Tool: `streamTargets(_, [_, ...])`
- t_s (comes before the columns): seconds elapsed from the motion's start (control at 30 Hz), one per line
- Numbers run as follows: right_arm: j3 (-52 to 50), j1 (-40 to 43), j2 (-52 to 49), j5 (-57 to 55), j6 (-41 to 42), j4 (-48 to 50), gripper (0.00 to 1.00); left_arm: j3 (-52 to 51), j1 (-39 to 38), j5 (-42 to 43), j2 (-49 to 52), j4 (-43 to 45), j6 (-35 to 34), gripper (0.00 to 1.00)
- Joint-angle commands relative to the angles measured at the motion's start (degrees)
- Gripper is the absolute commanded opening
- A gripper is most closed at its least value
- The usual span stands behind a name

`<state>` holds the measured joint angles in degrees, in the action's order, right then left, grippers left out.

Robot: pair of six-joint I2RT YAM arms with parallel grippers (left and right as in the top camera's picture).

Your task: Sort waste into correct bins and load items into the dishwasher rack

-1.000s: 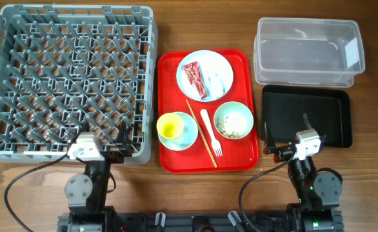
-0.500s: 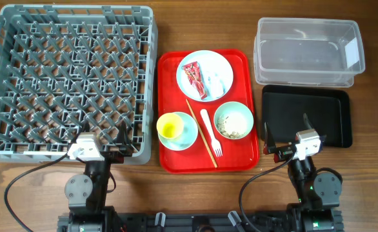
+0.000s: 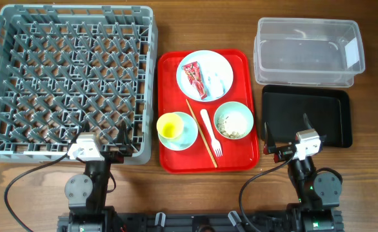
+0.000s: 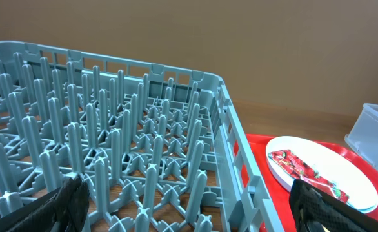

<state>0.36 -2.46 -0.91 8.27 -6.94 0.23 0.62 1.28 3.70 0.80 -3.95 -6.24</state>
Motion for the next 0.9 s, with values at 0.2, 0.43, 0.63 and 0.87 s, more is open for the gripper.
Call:
streamTargets(0.2, [-0.1, 0.1, 0.0, -0.8, 0.5, 0.2, 1.00, -0.3, 0.0, -0.1, -0.4, -0.3, 0.9, 1.00])
streamTargets(0.43, [-0.1, 0.1, 0.0, -0.8, 0.5, 0.2, 1.00, -0.3, 0.0, -0.1, -0.4, -0.3, 0.9, 1.00])
streamTargets(0.63, [-0.1, 0.1, 0.0, -0.8, -0.6, 0.2, 1.00, -0.3, 0.0, -0.3, -0.4, -0.2, 1.2, 1.00])
streamTargets(0.87, [0.0, 0.1, 0.0, -1.1, 0.8, 0.2, 1.00, -0.3, 0.0, 0.1, -0.4, -0.1, 0.9, 1.00])
